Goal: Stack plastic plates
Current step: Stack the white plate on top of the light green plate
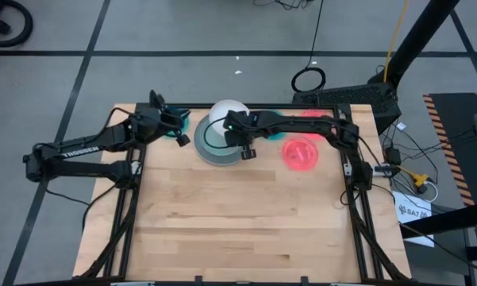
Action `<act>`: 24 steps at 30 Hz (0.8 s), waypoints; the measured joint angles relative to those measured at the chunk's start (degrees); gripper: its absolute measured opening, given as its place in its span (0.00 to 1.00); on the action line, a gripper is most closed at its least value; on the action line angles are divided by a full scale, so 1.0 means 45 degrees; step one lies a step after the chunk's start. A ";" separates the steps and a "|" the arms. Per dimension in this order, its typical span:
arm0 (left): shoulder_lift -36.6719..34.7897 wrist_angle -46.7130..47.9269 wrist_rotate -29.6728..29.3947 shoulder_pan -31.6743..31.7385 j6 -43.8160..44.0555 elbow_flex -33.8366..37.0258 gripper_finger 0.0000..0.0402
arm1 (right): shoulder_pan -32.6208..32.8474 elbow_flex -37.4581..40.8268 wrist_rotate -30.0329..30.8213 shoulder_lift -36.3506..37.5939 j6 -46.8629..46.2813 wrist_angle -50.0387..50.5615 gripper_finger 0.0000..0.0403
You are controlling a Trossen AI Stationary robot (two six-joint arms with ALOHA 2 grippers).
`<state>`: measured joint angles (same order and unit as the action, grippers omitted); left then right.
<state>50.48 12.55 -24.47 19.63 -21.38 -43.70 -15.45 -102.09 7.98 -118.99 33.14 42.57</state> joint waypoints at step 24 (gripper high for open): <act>0.0010 -0.0047 0.0223 0.1998 -0.0515 0.0000 0.08 | -0.0659 -0.0396 -0.1319 -0.0688 0.1722 -0.0232 0.01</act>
<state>50.52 12.34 -23.47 28.62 -23.70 -43.70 -18.41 -103.88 2.05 -122.08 40.89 41.53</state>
